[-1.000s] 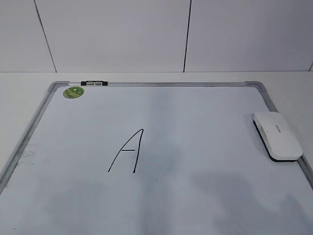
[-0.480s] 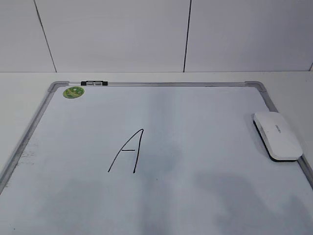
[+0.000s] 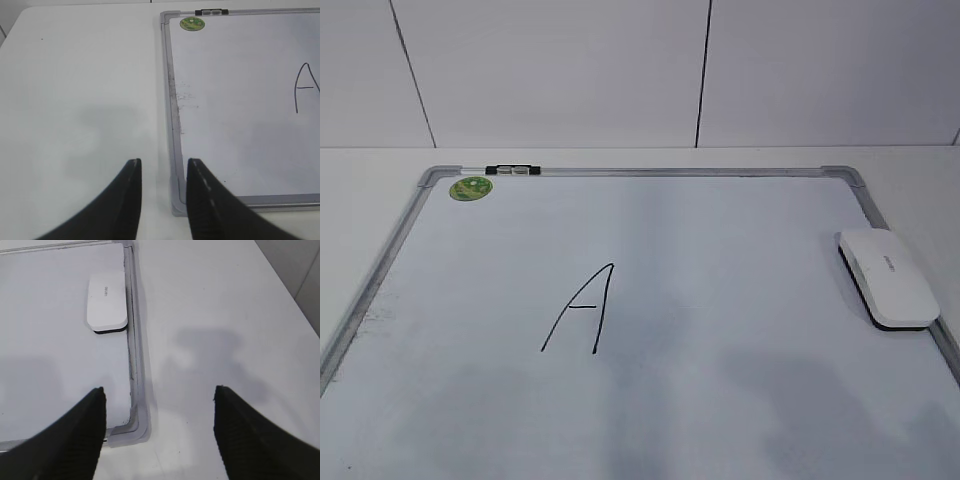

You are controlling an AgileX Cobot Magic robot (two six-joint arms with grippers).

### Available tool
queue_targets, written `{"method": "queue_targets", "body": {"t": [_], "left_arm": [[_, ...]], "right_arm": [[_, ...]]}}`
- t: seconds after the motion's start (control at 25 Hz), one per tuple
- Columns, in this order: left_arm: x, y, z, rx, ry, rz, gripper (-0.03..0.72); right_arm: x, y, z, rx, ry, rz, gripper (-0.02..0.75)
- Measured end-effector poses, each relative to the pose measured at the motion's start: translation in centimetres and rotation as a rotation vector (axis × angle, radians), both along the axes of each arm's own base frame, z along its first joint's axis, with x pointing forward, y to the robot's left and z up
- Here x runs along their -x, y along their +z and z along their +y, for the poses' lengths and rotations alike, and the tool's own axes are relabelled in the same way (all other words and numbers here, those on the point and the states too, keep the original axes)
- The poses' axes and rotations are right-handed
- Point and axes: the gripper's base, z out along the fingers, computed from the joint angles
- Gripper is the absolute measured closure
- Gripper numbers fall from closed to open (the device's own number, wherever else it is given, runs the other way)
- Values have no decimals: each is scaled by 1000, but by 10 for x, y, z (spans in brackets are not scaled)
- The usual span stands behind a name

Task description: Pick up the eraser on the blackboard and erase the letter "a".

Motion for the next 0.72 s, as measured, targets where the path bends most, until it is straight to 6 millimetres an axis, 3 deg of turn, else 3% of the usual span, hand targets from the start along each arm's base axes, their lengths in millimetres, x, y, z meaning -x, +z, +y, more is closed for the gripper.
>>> {"method": "queue_targets", "body": {"t": [0.72], "left_arm": [[0,0,0,0,0,0,453]], "right_arm": [[0,0,0,0,-2,-2,197]]}}
